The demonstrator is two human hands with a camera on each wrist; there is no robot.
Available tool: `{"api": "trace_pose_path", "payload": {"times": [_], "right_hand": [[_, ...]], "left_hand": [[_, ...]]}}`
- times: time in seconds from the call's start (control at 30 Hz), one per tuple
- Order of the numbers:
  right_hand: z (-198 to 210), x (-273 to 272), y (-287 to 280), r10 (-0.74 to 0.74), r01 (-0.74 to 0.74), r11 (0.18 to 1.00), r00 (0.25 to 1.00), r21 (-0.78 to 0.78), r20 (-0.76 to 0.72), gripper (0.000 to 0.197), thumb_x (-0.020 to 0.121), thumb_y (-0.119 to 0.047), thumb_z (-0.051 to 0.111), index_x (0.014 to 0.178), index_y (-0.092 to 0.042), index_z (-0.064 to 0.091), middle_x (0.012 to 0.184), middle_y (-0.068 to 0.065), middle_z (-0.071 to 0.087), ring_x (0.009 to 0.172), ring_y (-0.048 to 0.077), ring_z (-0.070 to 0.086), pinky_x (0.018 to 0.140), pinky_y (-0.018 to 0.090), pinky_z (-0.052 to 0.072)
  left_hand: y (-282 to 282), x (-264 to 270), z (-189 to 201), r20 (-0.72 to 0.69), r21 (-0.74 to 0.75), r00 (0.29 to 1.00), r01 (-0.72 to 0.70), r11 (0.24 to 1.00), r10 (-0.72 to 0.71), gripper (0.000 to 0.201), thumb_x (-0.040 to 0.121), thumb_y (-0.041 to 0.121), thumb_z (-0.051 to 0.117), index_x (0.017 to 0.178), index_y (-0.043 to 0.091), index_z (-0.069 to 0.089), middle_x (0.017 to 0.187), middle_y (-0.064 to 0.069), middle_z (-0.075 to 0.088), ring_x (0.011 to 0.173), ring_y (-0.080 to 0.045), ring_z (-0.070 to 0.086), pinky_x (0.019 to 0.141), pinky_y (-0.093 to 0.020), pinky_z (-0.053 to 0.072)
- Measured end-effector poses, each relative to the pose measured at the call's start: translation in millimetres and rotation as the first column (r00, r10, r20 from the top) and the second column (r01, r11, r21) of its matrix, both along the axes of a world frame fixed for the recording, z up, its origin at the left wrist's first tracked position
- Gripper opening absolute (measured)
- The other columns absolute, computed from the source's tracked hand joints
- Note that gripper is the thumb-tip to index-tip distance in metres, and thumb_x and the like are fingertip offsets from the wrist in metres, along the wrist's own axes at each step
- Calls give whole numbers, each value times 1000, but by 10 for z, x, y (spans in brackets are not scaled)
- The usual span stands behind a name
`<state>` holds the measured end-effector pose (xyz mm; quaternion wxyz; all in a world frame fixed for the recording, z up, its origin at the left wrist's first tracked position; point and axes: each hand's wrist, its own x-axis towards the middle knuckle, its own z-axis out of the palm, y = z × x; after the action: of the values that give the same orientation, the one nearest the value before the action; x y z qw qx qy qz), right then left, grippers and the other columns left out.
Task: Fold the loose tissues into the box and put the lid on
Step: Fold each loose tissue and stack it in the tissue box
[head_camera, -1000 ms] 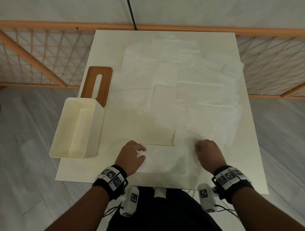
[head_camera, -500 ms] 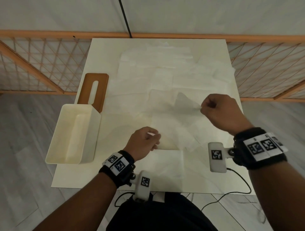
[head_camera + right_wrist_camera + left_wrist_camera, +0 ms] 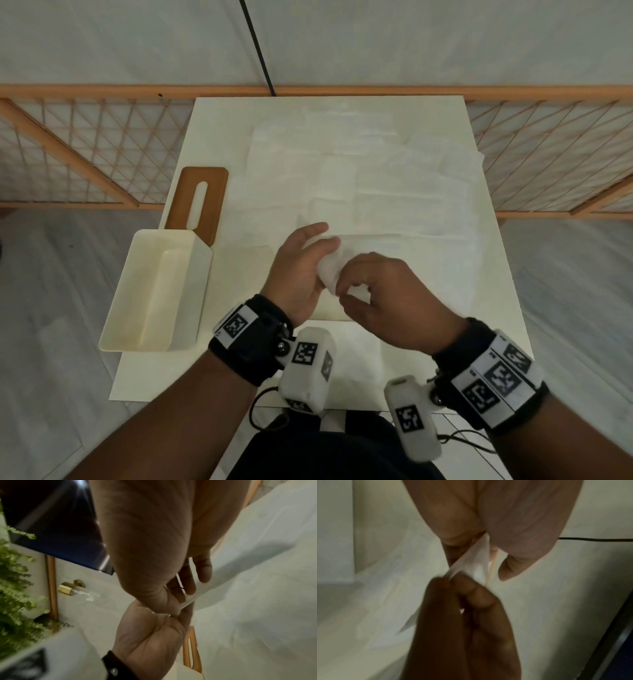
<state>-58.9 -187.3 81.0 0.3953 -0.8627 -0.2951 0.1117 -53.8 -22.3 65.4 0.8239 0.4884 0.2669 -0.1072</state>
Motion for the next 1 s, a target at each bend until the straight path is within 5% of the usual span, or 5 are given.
{"api": "trace_pose_path", "payload": {"times": [0.2, 0.3, 0.43, 0.67, 1.0], "right_hand": [[-163, -95, -84, -59, 139, 962, 946, 235, -319, 8, 76, -25, 75, 82, -21, 72, 96, -10, 71, 96, 11, 65, 82, 26, 49], [-301, 5, -136, -370, 598, 737, 747, 314, -553, 37, 71, -51, 67, 94, -22, 68, 100, -9, 67, 100, 12, 62, 93, 43, 49], [-450, 122, -110, -35, 647, 685, 487, 333, -873, 92, 62, -61, 81, 140, -21, 53, 141, 2, 59, 133, 21, 52, 107, 42, 42], [-160, 115, 26, 111, 621, 601, 559, 503, -822, 40, 84, 3, 68, 123, 7, 62, 125, 25, 66, 116, 37, 64, 98, 44, 54], [215, 153, -120, -171, 260, 944, 912, 204, -373, 51, 75, -35, 75, 82, 12, 57, 78, 36, 54, 67, 17, 45, 57, 50, 45]], "left_hand": [[344, -69, 15, 63, 65, 998, -30, 997, 26, 9, 89, 10, 68, 96, 5, 70, 97, -12, 70, 94, -28, 66, 87, -44, 54], [447, -151, 108, 159, 74, 986, 36, 997, -48, 13, 81, -3, 68, 83, 8, 72, 91, -9, 71, 87, -23, 68, 73, -34, 59], [516, -234, 182, 235, 13, 964, 129, 992, -129, 16, 73, -2, 68, 76, 12, 73, 93, -12, 69, 88, -25, 68, 71, -33, 57], [677, -302, 88, 208, -19, 971, 122, 992, -115, 67, 71, -5, 67, 130, 23, 53, 120, -9, 66, 104, -26, 65, 79, -38, 59], [655, -339, -152, -190, 113, 969, 183, 977, -160, 61, 70, 50, 74, 117, 12, 67, 107, -11, 74, 87, -28, 72, 77, -41, 58]]}}
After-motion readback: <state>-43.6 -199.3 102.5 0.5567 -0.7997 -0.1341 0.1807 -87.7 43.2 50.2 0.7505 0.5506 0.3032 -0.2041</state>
